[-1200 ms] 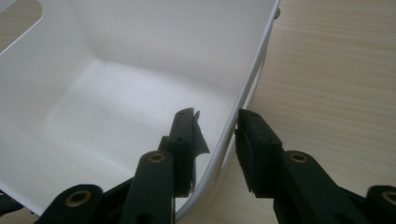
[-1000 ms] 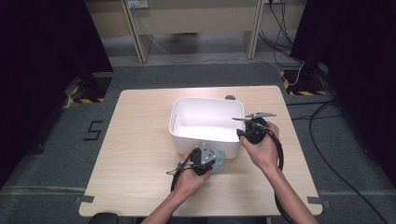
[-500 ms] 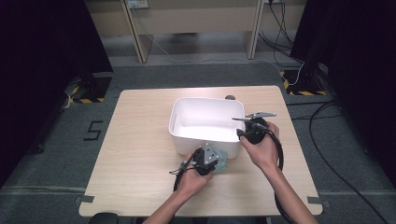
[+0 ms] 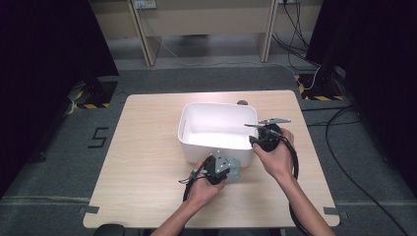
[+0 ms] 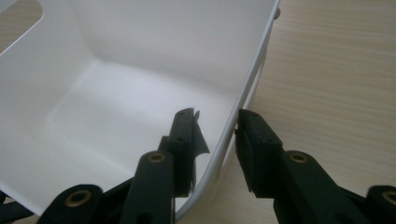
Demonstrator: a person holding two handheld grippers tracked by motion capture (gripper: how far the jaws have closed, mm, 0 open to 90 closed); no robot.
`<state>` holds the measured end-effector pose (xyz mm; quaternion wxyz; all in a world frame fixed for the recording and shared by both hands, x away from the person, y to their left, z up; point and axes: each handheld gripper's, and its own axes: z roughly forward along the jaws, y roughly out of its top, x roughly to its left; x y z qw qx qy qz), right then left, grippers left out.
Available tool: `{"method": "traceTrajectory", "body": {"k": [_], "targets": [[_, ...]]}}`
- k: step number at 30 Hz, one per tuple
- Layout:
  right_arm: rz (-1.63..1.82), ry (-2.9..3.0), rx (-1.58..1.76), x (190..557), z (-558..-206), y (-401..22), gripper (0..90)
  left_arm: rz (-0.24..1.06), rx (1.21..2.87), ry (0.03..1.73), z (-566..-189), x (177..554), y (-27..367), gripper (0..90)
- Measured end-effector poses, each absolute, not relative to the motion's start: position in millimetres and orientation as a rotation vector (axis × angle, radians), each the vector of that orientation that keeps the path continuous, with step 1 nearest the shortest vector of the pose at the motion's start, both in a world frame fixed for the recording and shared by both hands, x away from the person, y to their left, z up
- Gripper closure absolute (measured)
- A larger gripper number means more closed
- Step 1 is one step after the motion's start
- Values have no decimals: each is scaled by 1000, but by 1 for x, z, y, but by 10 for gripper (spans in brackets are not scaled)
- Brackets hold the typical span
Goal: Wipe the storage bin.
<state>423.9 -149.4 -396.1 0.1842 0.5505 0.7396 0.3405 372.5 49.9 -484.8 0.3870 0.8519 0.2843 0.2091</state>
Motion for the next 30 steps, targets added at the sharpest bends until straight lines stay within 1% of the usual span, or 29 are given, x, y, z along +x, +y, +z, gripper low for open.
{"method": "traceTrajectory", "body": {"k": [19,30], "targets": [[962,2084,1554,424,-396,-150,684,543,2136,698,-465,370,48,802],[968,2082,1557,425,-396,-150,684,539,2121,692,-460,369,47,802]]}}
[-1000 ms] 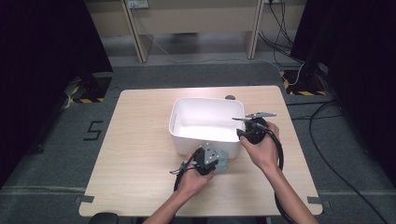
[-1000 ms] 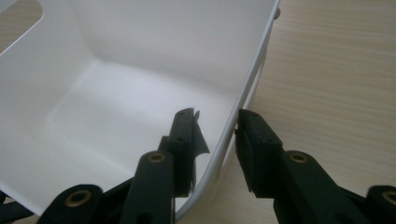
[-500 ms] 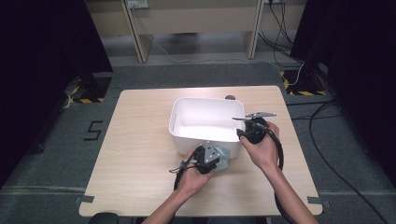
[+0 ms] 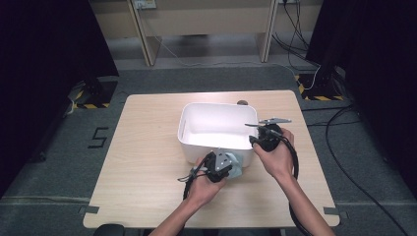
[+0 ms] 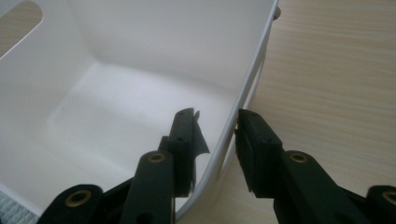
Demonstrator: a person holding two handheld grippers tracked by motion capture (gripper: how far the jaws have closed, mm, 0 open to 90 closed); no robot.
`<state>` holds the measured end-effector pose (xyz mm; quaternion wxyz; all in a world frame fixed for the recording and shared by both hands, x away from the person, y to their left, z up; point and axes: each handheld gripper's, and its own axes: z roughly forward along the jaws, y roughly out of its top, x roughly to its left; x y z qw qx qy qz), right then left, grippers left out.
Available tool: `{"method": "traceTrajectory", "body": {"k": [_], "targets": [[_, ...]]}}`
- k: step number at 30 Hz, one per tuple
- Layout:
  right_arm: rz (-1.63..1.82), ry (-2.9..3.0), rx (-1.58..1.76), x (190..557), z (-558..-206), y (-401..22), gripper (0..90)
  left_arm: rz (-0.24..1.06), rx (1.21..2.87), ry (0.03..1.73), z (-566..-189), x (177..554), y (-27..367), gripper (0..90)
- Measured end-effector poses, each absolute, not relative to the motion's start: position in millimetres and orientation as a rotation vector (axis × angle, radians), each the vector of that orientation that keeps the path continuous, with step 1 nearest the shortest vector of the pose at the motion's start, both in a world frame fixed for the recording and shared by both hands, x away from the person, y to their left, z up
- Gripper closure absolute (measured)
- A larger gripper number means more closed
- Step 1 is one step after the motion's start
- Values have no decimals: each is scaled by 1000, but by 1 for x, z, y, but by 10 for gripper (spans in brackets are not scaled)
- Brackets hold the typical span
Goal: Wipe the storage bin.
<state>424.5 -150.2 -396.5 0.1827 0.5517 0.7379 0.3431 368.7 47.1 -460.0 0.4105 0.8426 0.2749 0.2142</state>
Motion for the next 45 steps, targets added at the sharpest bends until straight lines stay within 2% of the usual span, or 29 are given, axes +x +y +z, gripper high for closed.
{"method": "traceTrajectory", "body": {"k": [45], "targets": [[977,2079,1560,425,-397,-151,686,533,2076,673,-442,367,36,802]]}}
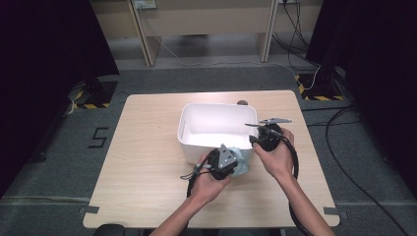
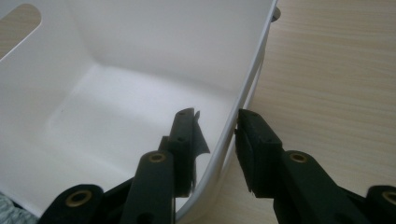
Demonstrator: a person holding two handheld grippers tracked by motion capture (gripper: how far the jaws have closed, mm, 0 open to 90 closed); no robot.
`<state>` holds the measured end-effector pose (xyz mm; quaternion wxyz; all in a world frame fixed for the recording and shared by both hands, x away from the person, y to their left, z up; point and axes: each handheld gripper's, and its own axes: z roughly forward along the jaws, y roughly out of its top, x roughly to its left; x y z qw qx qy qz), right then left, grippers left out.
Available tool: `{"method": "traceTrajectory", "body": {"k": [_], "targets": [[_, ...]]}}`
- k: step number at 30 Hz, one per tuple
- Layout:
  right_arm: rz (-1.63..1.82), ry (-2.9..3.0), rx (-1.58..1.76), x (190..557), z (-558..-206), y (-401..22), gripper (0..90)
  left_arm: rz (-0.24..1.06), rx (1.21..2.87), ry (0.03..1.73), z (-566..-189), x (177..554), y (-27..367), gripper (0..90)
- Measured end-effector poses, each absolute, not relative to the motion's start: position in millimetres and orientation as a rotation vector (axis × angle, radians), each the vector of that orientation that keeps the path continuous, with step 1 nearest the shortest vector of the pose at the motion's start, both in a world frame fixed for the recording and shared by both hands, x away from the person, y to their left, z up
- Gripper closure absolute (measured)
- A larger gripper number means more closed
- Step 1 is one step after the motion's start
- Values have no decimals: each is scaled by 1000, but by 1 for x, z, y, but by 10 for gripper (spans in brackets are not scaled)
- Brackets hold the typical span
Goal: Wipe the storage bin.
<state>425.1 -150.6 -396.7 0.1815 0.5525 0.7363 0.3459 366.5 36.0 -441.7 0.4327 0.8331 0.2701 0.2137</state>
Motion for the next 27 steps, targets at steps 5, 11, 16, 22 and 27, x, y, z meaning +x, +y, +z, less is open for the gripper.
{"method": "traceTrajectory", "body": {"k": [5,11,16,22,27], "targets": [[973,2080,1559,425,-396,-150,686,537,2081,669,-443,367,35,802],[974,2079,1560,425,-397,-150,686,551,2081,665,-444,366,33,802],[974,2077,1554,424,-397,-150,685,558,2102,659,-449,366,30,802],[978,2077,1557,425,-397,-151,684,546,2102,666,-451,367,29,802],[977,2076,1556,424,-397,-151,684,549,2104,663,-453,367,28,802]]}}
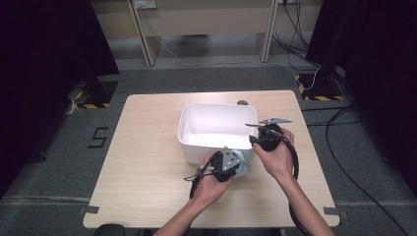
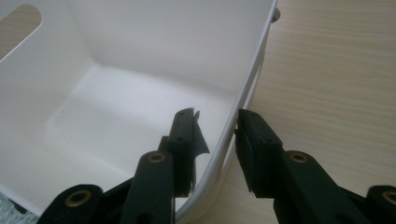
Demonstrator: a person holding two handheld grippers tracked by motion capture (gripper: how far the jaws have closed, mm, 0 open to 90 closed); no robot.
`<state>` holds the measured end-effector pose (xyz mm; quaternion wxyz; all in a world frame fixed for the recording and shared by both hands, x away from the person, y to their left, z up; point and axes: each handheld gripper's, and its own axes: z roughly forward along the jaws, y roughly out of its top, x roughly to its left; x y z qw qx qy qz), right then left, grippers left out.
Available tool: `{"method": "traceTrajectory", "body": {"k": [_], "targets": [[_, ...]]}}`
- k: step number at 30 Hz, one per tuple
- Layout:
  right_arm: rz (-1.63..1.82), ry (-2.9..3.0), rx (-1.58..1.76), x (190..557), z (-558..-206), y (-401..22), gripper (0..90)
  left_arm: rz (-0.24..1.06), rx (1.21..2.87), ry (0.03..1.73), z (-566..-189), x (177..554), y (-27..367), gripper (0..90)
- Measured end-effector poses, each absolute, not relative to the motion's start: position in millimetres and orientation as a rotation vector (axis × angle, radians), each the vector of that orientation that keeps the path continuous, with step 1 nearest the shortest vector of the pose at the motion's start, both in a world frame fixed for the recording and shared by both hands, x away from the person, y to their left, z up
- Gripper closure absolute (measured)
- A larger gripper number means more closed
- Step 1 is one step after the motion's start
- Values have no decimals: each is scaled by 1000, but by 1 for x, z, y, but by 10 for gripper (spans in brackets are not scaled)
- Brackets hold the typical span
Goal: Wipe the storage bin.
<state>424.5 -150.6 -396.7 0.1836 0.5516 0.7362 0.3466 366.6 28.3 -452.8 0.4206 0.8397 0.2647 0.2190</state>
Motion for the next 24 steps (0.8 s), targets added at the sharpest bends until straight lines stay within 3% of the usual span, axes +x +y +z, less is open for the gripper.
{"method": "traceTrajectory", "body": {"k": [24], "targets": [[983,2076,1553,424,-397,-151,680,547,2143,669,-468,369,25,802]]}}
